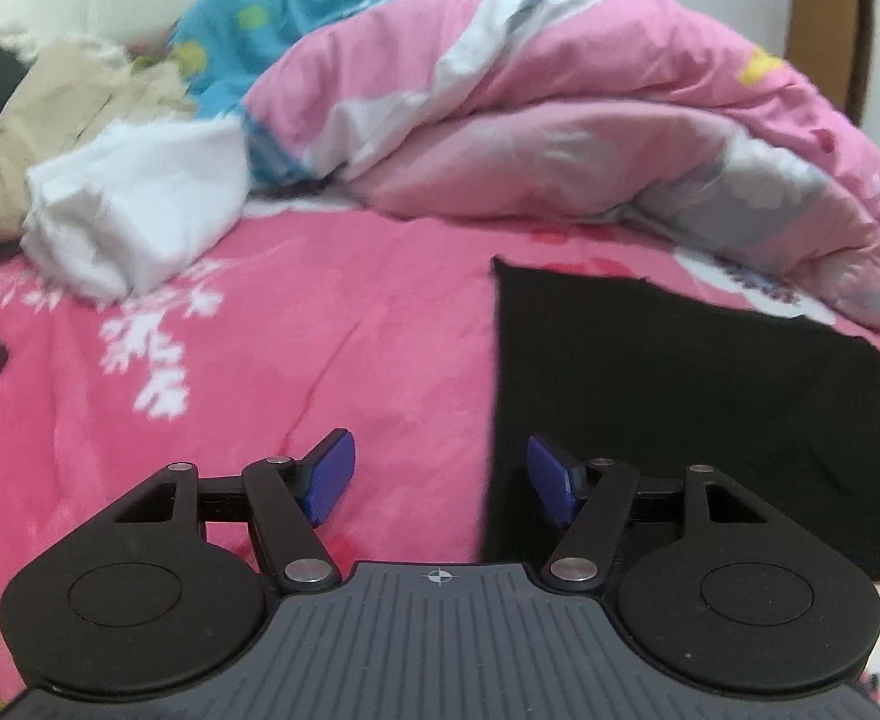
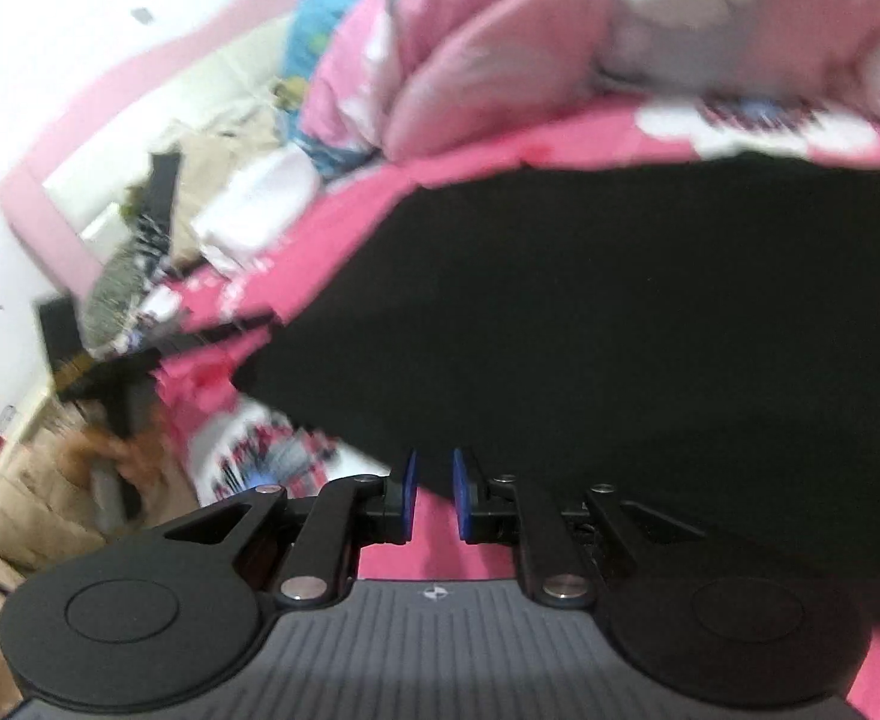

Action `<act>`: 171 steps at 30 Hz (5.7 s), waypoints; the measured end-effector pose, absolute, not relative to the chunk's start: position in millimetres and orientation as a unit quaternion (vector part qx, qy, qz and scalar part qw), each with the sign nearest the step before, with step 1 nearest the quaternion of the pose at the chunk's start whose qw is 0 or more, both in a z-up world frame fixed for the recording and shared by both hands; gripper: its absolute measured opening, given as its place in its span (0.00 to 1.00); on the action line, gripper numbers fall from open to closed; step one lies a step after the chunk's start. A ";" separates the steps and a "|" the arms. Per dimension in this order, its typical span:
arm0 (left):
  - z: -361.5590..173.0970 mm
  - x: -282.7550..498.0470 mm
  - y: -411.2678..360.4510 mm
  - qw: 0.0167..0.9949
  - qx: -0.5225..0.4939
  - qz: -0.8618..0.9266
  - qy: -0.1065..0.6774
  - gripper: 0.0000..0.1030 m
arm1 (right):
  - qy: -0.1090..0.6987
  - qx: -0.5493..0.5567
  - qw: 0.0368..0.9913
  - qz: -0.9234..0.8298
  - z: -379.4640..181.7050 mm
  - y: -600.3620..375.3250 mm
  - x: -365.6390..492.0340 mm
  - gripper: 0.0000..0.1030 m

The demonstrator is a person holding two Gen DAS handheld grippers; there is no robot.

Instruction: Fold clothes

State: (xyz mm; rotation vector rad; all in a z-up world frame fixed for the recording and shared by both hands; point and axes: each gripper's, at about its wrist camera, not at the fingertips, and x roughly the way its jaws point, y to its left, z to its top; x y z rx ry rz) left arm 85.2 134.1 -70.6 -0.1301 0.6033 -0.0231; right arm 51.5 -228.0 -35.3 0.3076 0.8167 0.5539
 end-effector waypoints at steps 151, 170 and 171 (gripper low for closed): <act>-87.8 106.9 104.2 0.949 -0.111 -0.133 0.262 0.55 | 0.320 0.172 0.916 0.167 -23.3 -310.1 -5.1 0.30; -87.6 107.5 110.0 0.946 -0.131 -0.145 0.258 0.58 | 0.330 0.036 0.941 0.070 -17.4 -269.3 -5.3 0.28; -87.6 107.4 110.2 0.946 -0.132 -0.145 0.258 0.58 | 0.326 0.023 0.942 0.081 -22.4 -258.0 2.5 0.28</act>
